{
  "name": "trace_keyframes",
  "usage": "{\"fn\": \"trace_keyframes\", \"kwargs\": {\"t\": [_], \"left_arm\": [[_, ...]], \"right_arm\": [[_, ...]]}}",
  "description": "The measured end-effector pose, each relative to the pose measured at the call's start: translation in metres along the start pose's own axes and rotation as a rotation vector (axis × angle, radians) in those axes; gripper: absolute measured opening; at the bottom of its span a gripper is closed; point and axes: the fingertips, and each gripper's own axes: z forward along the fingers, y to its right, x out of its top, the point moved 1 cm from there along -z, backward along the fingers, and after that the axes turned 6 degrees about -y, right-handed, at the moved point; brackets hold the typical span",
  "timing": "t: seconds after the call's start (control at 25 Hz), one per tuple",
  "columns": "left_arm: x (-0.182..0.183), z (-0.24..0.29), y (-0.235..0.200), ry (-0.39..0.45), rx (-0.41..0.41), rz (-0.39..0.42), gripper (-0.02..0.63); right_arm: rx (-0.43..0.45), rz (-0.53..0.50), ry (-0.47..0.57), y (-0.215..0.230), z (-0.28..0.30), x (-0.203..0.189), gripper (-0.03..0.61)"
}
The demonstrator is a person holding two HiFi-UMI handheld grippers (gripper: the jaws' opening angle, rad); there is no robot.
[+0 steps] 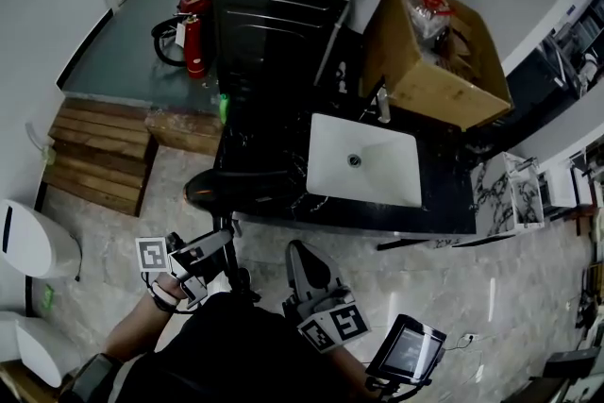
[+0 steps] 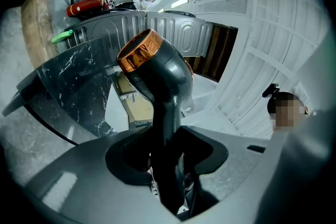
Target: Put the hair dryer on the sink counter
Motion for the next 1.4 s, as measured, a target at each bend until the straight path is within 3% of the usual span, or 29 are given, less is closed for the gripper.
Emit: {"fn": "trace_keyframes", "kwargs": {"t": [0.4,0.76,1.4], "left_arm": [[0.044,-0.019,-0.015,-0.002,-0.003,-0.006,0.173],[0.057,-0.010,-0.024,-0.010,-0.034,-0.032,0.173],[0.093,0.036,-0.060,-0.034,0.058,-0.012,0.173]], "right_arm": [[-0.015,-0.019,-0.005,-0.012,0.045,0.005,-0.005],[-0.050,0.002,-0.037,-0.003,0.056,-0.003,-0.005],[-0.040,0.078,-0.039,0.057,0.088,0.003,-0.005]]}}
